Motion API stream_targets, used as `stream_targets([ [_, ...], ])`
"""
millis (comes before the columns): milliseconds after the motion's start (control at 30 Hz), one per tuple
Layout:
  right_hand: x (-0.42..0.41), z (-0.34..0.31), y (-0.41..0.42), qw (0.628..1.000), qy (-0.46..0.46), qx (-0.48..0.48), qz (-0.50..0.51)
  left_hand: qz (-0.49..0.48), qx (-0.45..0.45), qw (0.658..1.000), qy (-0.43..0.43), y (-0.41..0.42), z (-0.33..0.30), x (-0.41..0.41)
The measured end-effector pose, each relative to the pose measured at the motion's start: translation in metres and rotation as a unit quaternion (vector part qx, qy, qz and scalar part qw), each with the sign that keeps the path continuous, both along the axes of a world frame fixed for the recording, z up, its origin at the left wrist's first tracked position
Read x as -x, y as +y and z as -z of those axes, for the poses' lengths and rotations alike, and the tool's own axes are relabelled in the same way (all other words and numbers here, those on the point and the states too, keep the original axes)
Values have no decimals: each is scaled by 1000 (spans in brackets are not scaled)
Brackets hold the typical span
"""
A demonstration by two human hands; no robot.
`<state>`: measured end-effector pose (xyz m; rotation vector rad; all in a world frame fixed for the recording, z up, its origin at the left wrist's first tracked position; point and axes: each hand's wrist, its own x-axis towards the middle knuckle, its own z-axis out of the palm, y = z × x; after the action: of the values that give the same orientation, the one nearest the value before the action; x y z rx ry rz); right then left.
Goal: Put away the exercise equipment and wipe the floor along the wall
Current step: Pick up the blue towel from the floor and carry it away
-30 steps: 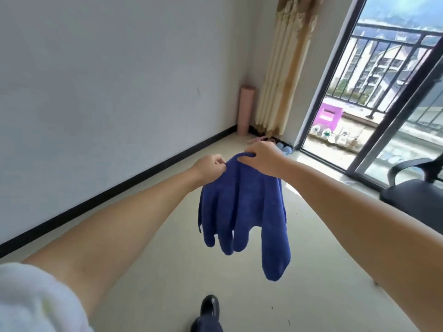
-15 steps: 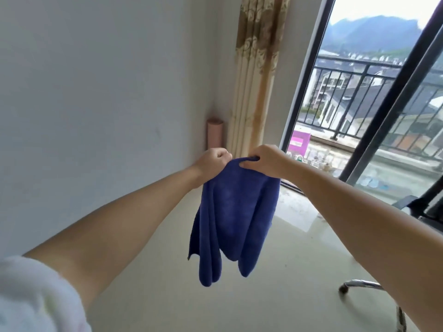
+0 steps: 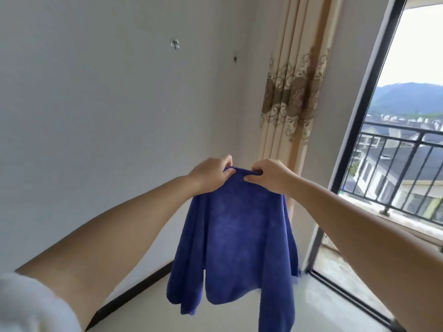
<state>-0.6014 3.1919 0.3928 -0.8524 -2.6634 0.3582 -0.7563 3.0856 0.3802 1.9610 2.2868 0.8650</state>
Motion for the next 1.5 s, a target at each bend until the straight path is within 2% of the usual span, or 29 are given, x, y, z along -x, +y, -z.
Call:
stream_targets([
  [300, 139, -66, 148, 992, 91, -8, -92, -122, -53, 987, 94, 131, -67, 123],
  [400, 193, -89, 192, 983, 141, -27, -116, -147, -77, 978, 124, 176, -94, 172],
  [667, 345, -160, 306, 953, 257, -3, -162, -204, -137, 951, 186, 273, -170, 313],
  [867, 454, -198, 377, 940, 278, -26, -198, -238, -141, 933, 229, 329, -210, 402],
  [967, 508, -213, 405, 940, 244, 0, -238, -286, -134, 912, 262, 348, -224, 449],
  [1067, 556, -225, 427, 915, 242, 105, -306, -325, -131, 895, 277, 365, -239, 494],
  [1133, 589, -233, 446, 901, 260, 120, -326, -345, -136, 884, 283, 380, -252, 520],
  [1400, 720, -307, 500, 842, 434, -46, -316, -408, -216, 834, 303, 432, -314, 602],
  [1467, 735, -315, 503, 826, 468, -101, -297, -448, -221, 788, 359, 438, -323, 607],
  [1500, 739, -315, 504, 820, 478, -136, -285, -475, -204, 747, 418, 440, -325, 609],
])
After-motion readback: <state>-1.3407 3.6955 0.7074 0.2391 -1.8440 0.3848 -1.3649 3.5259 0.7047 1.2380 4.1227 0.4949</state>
